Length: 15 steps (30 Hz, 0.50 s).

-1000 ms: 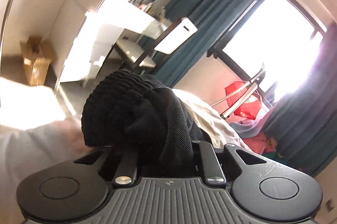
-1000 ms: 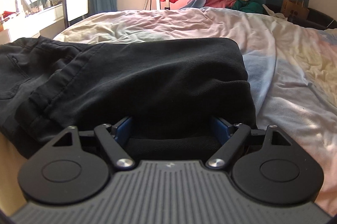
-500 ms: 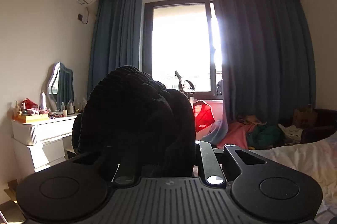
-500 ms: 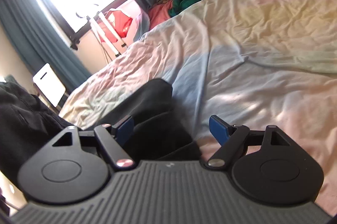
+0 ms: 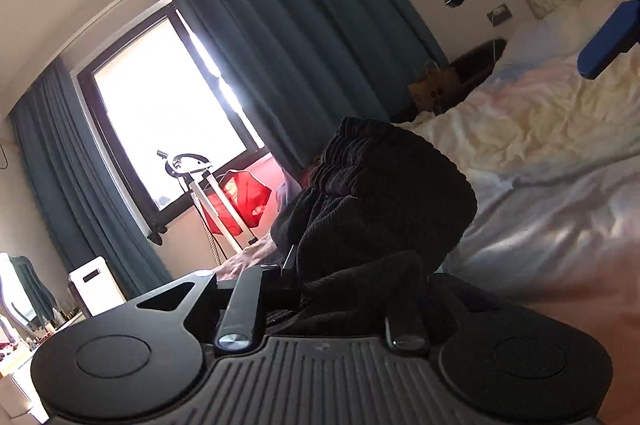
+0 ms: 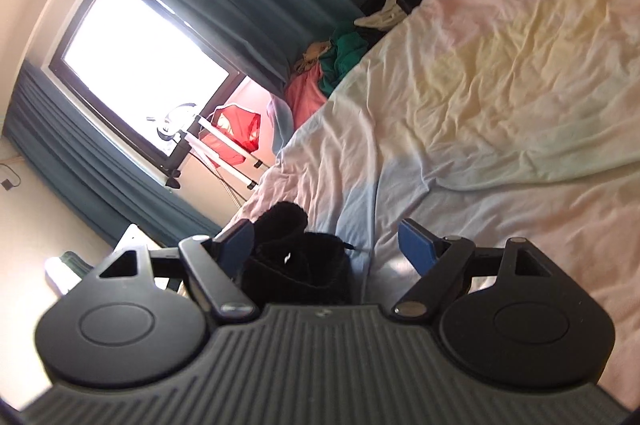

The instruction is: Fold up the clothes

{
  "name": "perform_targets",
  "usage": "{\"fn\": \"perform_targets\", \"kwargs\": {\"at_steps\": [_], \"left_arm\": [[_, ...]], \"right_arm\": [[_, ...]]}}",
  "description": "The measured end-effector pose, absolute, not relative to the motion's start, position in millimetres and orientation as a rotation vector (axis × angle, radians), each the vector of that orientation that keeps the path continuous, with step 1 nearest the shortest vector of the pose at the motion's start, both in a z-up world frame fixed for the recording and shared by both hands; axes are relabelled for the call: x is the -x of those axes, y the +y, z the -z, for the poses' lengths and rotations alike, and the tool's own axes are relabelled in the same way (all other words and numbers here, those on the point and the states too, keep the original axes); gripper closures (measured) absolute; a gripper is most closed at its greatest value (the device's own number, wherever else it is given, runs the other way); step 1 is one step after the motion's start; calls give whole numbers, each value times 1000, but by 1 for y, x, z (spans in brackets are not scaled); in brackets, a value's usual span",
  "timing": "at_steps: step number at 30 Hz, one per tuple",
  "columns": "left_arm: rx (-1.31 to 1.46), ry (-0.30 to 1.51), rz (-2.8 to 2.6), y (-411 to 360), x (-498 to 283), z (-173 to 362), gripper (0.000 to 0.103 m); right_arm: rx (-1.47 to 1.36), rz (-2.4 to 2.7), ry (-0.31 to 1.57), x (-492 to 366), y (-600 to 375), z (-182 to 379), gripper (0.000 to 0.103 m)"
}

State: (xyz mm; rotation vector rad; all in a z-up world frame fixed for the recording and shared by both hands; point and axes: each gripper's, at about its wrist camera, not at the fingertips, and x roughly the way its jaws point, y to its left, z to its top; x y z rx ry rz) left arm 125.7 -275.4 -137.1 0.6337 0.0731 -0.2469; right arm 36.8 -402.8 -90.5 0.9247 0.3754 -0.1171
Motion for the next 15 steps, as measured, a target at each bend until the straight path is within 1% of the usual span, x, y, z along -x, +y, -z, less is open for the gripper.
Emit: {"fn": "perform_targets", "kwargs": {"at_steps": [1,2,3,4,5,6,7,10,15], "left_arm": [[-639,89,253,-273,-127,138,75],[-643,106,259,-270,-128,139,62],[-648,123,265,-268,-129,141,54],[-652,140,271,-265,-130,142,40],[-651,158,321,-255,-121,141,28],[-650,177,373,-244,-112,141,23],[-648,196,424,-234,-103,140,18],[-622,243,491,-193,-96,131,13],[-594,313,411,-125,-101,118,12]], "right_arm": [[-954,104,400,-41,-403,97,21],[-989,87,427,-46,-402,104,21],[-1026,66,449,-50,-400,110,21],[-1065,40,464,-54,-398,116,21],[-1103,12,476,-58,-395,122,21],[-1136,-13,487,-61,-392,127,21],[-1150,-30,499,-64,-388,130,21],[-1153,-62,539,-73,-373,134,21],[-1136,-98,580,-85,-352,143,20]]}}
